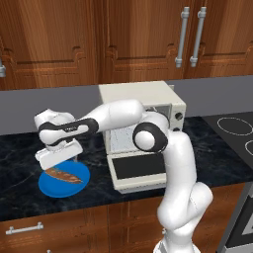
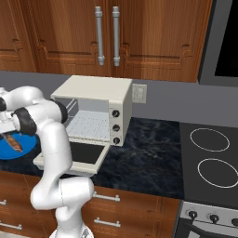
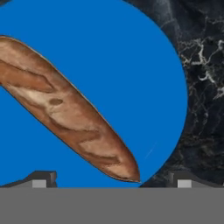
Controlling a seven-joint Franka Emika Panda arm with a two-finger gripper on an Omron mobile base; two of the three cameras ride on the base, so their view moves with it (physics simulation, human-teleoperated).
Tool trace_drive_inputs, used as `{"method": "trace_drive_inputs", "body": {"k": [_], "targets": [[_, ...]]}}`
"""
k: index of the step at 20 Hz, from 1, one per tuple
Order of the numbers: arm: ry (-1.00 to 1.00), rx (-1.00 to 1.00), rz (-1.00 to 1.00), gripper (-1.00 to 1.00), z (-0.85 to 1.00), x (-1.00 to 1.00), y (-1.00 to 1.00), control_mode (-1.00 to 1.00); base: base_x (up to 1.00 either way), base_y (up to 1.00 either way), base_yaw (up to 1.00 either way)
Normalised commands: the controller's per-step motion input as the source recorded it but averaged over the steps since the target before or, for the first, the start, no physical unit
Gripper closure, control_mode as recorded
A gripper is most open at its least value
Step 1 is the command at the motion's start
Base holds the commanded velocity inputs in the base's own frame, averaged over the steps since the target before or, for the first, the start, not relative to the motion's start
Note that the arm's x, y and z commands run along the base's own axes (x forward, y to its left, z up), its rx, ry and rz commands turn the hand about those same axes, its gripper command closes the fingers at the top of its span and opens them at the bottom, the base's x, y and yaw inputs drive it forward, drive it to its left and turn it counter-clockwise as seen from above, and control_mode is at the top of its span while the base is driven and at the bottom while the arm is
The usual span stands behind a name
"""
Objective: Pull the toaster oven rack outwards. Pick up the baguette from the plate and place it on the toaster oven rack. Close the toaster oven door fully and set the temperature to the lowest setting.
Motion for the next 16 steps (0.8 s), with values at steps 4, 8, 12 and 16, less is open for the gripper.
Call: {"method": "trace_drive_inputs", "body": {"k": [4,8,12,16], "targets": [[0.0,0.03,0.0,-1.0,-0.41,-0.25,0.0,-1.0,0.0,0.0,0.0],[-0.06,0.04,0.0,-1.0,-0.51,-0.13,0.0,-1.0,0.0,0.0,0.0],[-0.1,0.01,0.0,-1.0,-0.11,0.0,-0.04,-1.0,0.0,0.0,0.0],[-0.07,0.0,0.0,-1.0,-0.04,0.0,-0.09,-1.0,0.0,0.0,0.0]]}}
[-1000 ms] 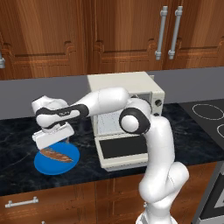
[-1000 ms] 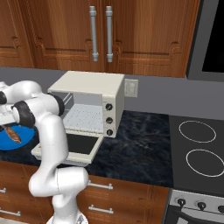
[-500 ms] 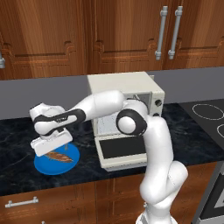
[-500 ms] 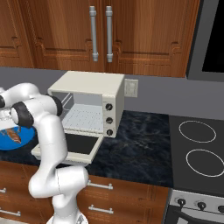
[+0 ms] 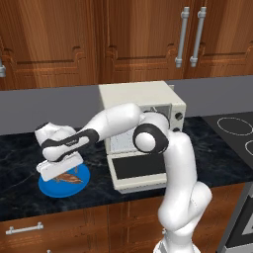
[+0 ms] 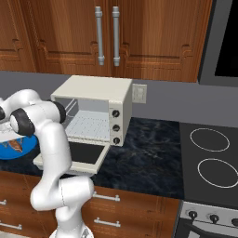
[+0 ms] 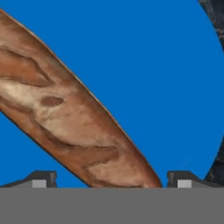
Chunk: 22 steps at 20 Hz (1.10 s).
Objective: Pull the toaster oven rack outwards. Pick up the baguette from the plate and place it on the toaster oven rack. Close the toaster oven door fully and set the temperature to the lowest setting.
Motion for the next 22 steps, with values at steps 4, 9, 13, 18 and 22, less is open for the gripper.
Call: {"method": "trace_drive_inputs", "body": {"k": [4,9,13,18,22], "targets": [[-0.04,0.11,0.0,-1.0,-0.11,0.01,-0.12,-1.0,0.0,0.0,0.0],[-0.05,0.18,0.01,-1.0,-0.01,0.03,-0.16,-1.0,0.0,0.0,0.0],[-0.12,0.16,0.01,-1.0,-0.11,0.11,-0.09,-1.0,0.0,0.0,0.0],[-0.24,0.02,0.06,-1.0,-0.17,0.06,0.0,-1.0,0.0,0.0,0.0],[-0.18,0.0,0.05,-1.0,-0.03,0.02,0.0,-1.0,0.0,0.0,0.0]]}}
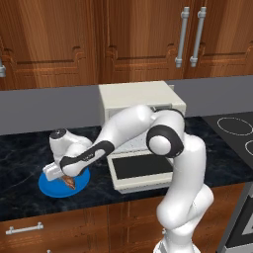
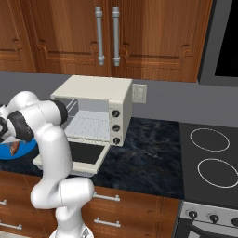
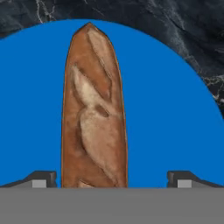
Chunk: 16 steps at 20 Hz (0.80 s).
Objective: Pull the toaster oven rack outwards. Pick up the baguette from the plate and place it on the toaster oven rack. Close the toaster oven door fully and set the temperature to the lowest setting.
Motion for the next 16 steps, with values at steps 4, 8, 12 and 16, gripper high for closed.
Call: {"method": "trace_drive_inputs", "body": {"k": [4,8,12,16], "targets": [[-0.05,0.03,0.02,-1.0,-0.05,0.0,0.0,-1.0,0.0,0.0,0.0],[0.04,0.14,-0.04,-1.0,-0.14,0.0,-0.01,-1.0,0.0,0.0,0.0],[0.02,0.07,-0.02,-1.0,-0.17,0.0,0.0,-1.0,0.0,0.0,0.0],[0.0,0.0,0.0,1.0,0.0,0.0,0.0,-1.0,0.0,0.0,0.0]]}}
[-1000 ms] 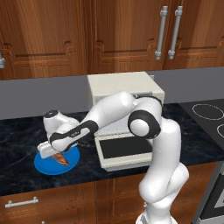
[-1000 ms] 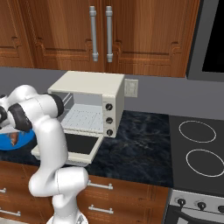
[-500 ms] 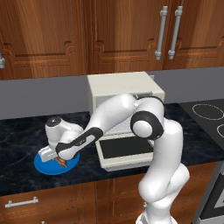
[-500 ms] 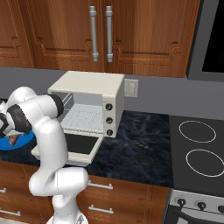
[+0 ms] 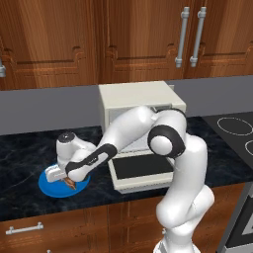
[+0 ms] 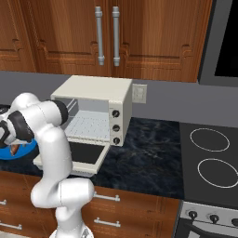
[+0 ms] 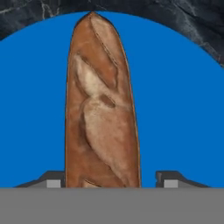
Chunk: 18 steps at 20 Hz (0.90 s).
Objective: Pull the toaster oven rack outwards. Pick up the baguette from the plate and place it on the toaster oven rack. Close the toaster oven door fully and set the temperature to the lowest setting.
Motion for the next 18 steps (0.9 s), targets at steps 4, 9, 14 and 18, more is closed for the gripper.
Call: {"method": "trace_drive_inputs", "body": {"k": [4,9,14,18], "targets": [[0.0,0.0,0.0,1.0,0.0,0.0,-0.05,-1.0,0.0,0.0,0.0],[-0.02,0.0,0.0,1.0,0.59,-0.24,-0.08,-1.0,0.0,0.0,0.0],[-0.06,0.0,0.0,1.0,0.86,-0.5,0.0,-1.0,0.0,0.0,0.0],[-0.05,0.0,0.0,1.0,0.77,-0.72,0.0,-1.0,0.0,0.0,0.0]]}}
